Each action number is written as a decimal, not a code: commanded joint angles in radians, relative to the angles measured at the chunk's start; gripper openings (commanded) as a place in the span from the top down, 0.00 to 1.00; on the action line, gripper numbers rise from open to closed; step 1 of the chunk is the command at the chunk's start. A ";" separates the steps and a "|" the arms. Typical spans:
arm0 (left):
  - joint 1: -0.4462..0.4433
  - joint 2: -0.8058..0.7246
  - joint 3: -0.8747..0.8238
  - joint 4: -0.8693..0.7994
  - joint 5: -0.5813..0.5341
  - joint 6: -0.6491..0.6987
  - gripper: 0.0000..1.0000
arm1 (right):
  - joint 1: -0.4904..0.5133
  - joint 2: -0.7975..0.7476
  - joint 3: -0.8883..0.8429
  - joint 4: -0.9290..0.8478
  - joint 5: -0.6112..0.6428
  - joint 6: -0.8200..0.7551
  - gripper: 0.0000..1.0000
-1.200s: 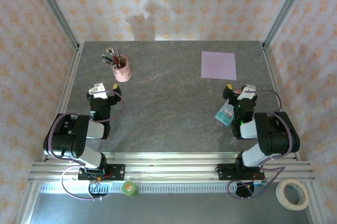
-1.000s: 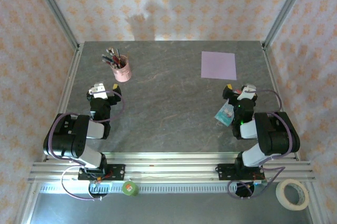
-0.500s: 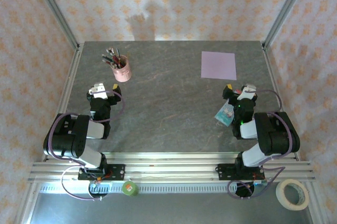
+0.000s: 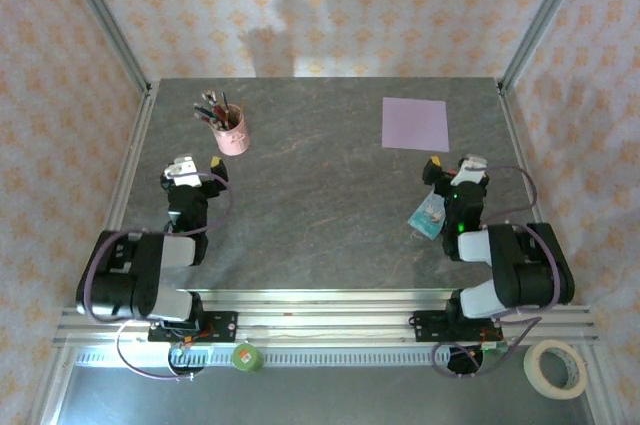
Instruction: Fold a paper plane with a square sheet of paper (pick it up from the middle)
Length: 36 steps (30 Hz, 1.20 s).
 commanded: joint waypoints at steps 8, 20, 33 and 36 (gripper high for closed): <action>-0.009 -0.378 0.175 -0.621 -0.027 -0.430 0.01 | 0.017 -0.023 0.374 -0.527 -0.233 0.384 0.01; -0.019 -0.274 0.281 -0.684 0.382 -0.521 0.01 | 0.016 0.545 1.037 -1.096 -0.284 0.469 0.25; -0.154 -0.039 0.414 -0.658 0.436 -0.573 0.01 | 0.021 0.800 1.278 -1.254 -0.291 0.462 0.30; -0.174 0.008 0.437 -0.645 0.447 -0.588 0.01 | 0.034 0.809 1.258 -1.276 -0.305 0.466 0.30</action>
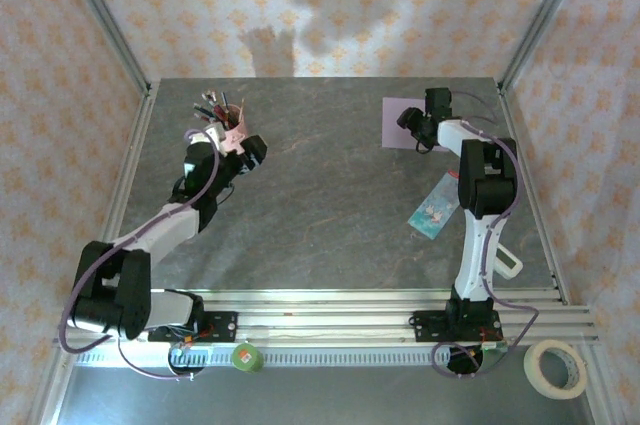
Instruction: Fold a paper plane with a square sheet of paper (pick it up from the middle)
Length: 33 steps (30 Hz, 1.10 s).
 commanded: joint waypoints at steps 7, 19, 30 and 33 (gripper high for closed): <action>-0.048 0.128 0.106 0.014 0.086 -0.029 0.01 | 0.121 0.033 -0.051 -0.177 -0.071 0.067 0.33; -0.112 0.250 0.189 -0.002 0.123 -0.015 0.03 | 0.400 -0.224 -0.540 0.261 -0.306 0.587 0.38; -0.124 0.259 0.173 0.032 0.109 -0.105 0.03 | 0.375 -0.309 -0.313 0.185 -0.210 0.178 0.01; -0.124 0.249 0.155 0.043 0.097 -0.120 0.01 | 0.352 -0.246 -0.253 0.172 -0.222 0.110 0.01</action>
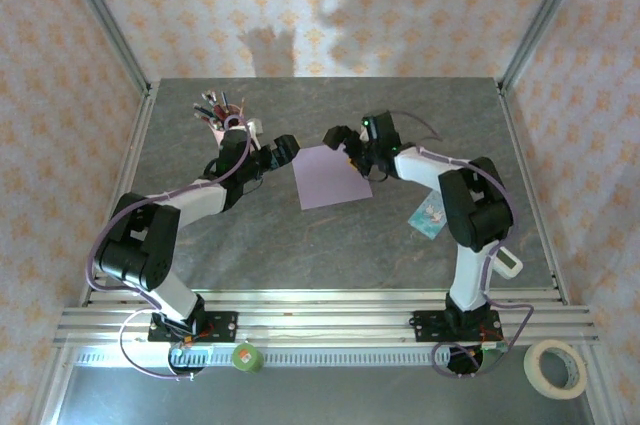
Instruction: Fold a paper plane with a square sheet of paper (pick it up from the middle)
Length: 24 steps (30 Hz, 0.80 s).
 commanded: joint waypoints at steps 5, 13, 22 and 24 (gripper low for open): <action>-0.003 -0.047 -0.033 0.018 -0.055 -0.041 0.01 | -0.032 0.155 0.200 -0.159 0.033 -0.236 0.01; -0.003 -0.042 -0.029 -0.002 -0.069 -0.048 0.01 | -0.031 0.295 0.376 -0.321 0.097 -0.297 0.14; -0.003 0.034 0.028 -0.039 -0.004 -0.071 0.03 | -0.024 0.317 0.342 -0.387 0.203 -0.208 0.19; -0.004 0.047 0.048 -0.079 -0.006 -0.066 0.04 | -0.012 0.301 0.302 -0.399 0.233 -0.148 0.21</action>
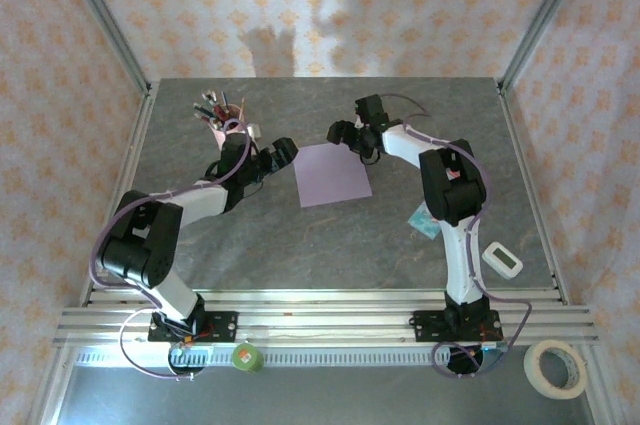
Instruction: Fold a paper plane with a square sheet of paper (pick it up from the middle)
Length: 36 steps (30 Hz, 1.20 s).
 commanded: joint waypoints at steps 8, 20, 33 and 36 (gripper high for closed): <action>-0.049 0.055 0.109 -0.204 -0.041 0.028 0.06 | 0.090 -0.208 -0.398 -0.018 0.221 0.555 0.22; -0.233 0.131 0.330 -0.615 -0.280 0.197 0.05 | 0.062 -0.510 -0.510 0.090 0.436 0.525 0.16; -0.436 0.334 0.578 -0.932 -0.409 0.256 0.10 | -0.068 -0.575 -0.616 0.156 0.435 0.245 0.00; -0.448 0.367 0.609 -0.974 -0.408 0.273 0.13 | -0.068 -0.575 -0.624 0.157 0.429 0.235 0.01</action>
